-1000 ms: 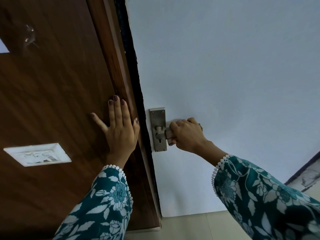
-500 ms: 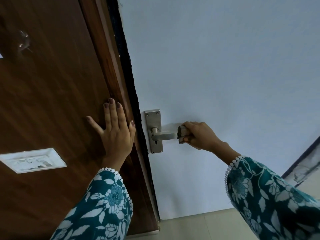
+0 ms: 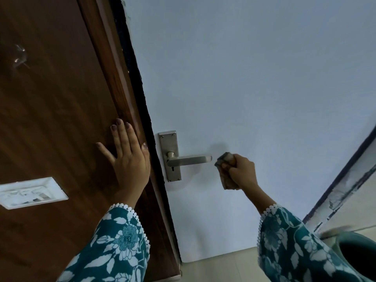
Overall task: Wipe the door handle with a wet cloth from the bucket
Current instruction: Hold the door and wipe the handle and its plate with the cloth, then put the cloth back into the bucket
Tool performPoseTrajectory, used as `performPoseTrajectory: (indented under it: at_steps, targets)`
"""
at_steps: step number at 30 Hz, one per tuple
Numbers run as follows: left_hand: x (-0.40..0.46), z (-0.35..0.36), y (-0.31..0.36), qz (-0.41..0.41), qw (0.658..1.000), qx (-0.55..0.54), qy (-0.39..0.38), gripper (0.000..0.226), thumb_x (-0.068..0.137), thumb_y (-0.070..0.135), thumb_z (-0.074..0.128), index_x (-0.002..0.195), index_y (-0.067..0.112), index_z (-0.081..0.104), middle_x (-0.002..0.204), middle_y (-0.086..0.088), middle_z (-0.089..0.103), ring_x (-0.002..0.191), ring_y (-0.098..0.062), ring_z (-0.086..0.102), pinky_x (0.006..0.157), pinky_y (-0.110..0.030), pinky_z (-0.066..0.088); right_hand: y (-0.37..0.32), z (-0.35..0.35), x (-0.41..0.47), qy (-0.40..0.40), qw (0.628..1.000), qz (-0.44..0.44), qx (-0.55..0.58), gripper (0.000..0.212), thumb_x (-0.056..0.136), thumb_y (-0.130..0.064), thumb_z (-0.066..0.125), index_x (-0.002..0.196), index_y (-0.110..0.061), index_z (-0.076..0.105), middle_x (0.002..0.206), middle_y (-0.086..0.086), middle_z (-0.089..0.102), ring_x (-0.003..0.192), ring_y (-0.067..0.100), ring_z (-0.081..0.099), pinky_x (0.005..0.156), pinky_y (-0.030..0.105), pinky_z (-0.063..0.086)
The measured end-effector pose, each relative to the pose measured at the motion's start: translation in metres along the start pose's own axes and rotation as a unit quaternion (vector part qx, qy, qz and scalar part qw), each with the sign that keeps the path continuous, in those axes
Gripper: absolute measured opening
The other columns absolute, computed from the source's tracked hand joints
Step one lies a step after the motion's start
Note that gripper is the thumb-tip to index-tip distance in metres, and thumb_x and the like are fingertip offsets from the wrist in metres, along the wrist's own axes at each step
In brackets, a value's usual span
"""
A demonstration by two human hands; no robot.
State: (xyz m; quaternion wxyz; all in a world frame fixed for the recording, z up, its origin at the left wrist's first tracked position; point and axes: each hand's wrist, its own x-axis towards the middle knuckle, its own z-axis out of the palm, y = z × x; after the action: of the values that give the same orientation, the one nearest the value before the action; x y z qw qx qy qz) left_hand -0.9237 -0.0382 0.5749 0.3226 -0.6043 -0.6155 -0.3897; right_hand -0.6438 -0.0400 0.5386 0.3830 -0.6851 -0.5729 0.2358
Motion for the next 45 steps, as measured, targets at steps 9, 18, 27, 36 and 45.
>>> performPoseTrajectory:
  at_steps: [9, 18, 27, 36, 45]
  targets:
    - [-0.038, -0.013, 0.120, 0.110, 0.906, -0.349, -0.212, 0.055, 0.096, 0.009, 0.038, 0.148, 0.003, 0.023, 0.157, -0.009, 0.019, 0.147, -0.022, 0.013, 0.118, -0.046, 0.018, 0.042, -0.054, -0.029, -0.126, 0.834, 0.155, 0.514, 0.025, 0.091, -0.025, 0.050, 0.101, -0.004, 0.060, 0.088, 0.010, 0.067, 0.079, 0.022, 0.066, 0.068, 0.033, 0.054]
    - [-0.066, -0.033, 0.273, -0.396, 0.386, -0.613, -0.565, 0.047, 0.099, 0.045, 0.037, 0.122, 0.012, 0.060, 0.116, -0.014, 0.069, 0.108, -0.031, 0.065, 0.089, -0.047, 0.053, 0.088, -0.141, -0.057, -0.088, 0.733, 0.236, 0.632, 0.029, 0.098, -0.020, 0.040, 0.105, 0.001, 0.060, 0.094, 0.015, 0.072, 0.085, 0.024, 0.071, 0.068, 0.031, 0.060]
    - [-0.106, -0.054, 0.453, -0.338, 0.437, -0.580, -0.599, 0.026, 0.098, 0.024, 0.050, 0.116, 0.010, 0.062, 0.108, -0.012, 0.068, 0.097, -0.029, 0.065, 0.062, -0.036, 0.058, 0.207, -0.291, -0.081, 0.045, 0.841, 0.313, 0.438, 0.032, 0.093, -0.033, 0.053, 0.095, -0.005, 0.068, 0.100, 0.015, 0.071, 0.093, 0.025, 0.066, 0.078, 0.037, 0.055]
    - [-0.138, -0.045, 0.609, -0.259, 0.416, -0.539, -0.685, 0.027, 0.100, 0.024, 0.045, 0.106, 0.007, 0.065, 0.102, -0.017, 0.070, 0.095, -0.030, 0.066, 0.069, -0.040, 0.059, 0.290, -0.405, -0.100, 0.118, 0.918, 0.329, 0.189, 0.045, 0.082, -0.053, 0.061, 0.098, -0.012, 0.067, 0.092, 0.004, 0.069, 0.084, 0.017, 0.063, 0.069, 0.025, 0.049]
    - [-0.138, 0.035, 0.716, -0.261, 0.371, -0.529, -0.717, 0.022, 0.097, 0.021, 0.051, 0.110, 0.008, 0.064, 0.104, -0.016, 0.071, 0.095, -0.032, 0.069, 0.083, -0.046, 0.057, 0.378, -0.469, -0.040, 0.196, 0.890, 0.374, 0.175, 0.031, 0.073, -0.032, 0.076, 0.097, -0.015, 0.067, 0.094, 0.004, 0.069, 0.089, 0.019, 0.063, 0.083, 0.034, 0.054]
